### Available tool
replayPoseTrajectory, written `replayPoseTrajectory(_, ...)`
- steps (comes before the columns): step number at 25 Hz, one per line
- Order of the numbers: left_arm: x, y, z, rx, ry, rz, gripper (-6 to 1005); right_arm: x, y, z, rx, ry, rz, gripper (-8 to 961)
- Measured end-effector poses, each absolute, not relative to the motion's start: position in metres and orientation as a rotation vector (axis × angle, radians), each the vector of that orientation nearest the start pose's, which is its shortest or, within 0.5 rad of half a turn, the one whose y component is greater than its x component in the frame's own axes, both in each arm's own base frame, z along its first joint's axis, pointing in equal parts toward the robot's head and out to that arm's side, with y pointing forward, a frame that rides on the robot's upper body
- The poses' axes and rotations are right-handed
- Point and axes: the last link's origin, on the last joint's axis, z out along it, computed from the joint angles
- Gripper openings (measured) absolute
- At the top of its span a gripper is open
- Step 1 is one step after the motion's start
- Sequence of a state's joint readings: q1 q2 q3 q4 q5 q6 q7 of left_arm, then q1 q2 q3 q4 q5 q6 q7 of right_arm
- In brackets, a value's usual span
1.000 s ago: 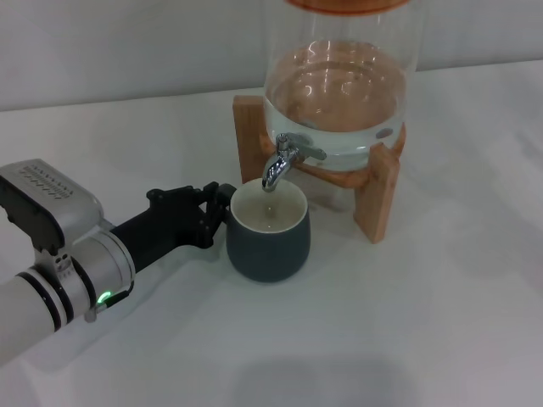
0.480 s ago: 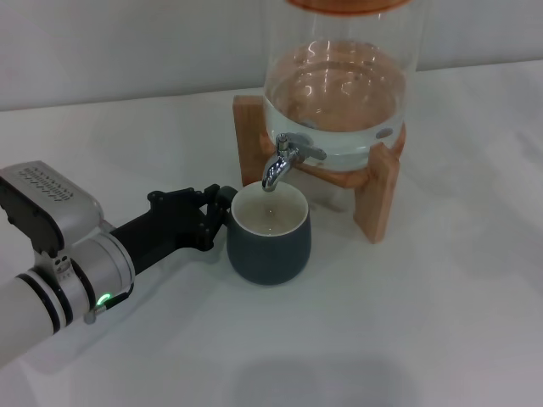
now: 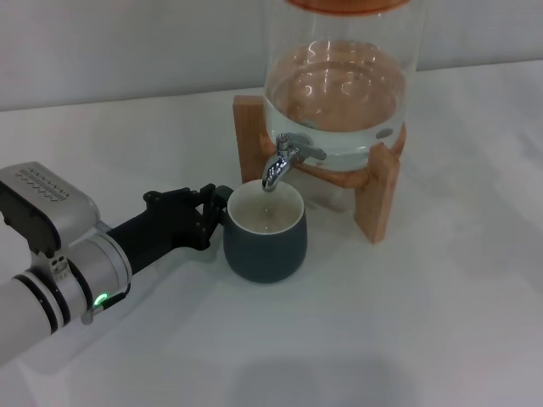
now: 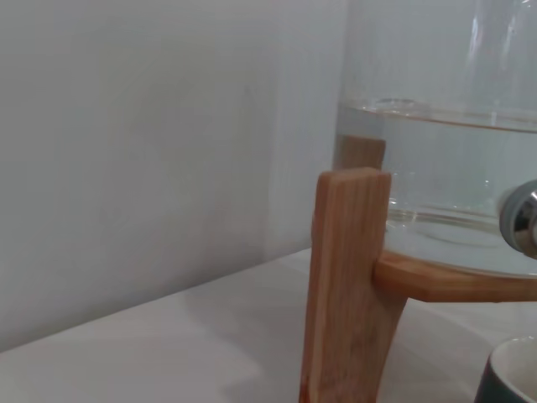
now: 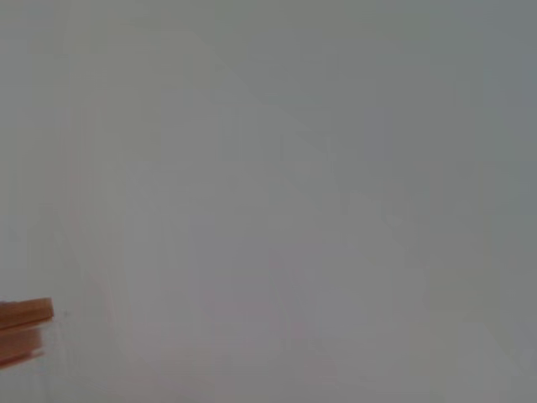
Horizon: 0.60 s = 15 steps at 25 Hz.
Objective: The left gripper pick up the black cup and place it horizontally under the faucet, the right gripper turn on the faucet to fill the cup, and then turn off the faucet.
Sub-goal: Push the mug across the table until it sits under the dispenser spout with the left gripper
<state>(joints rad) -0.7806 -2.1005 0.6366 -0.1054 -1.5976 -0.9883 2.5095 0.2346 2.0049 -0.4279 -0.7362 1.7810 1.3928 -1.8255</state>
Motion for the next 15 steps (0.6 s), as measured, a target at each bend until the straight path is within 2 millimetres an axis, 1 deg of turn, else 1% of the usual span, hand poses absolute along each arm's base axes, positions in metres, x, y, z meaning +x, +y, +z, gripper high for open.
replayPoseTrajectory(9, -0.239, 0.36, -0.113, -2.424, -0.562, -0.637, 161, 0.359, 0.292, 0.164, -1.689, 0.65, 0.984, 808)
replayPoseTrajectory(15, -0.236, 0.366, -0.115, -2.427, -0.56, -0.6, 162, 0.359, 0.292, 0.164, -1.691, 0.651, 0.985, 808)
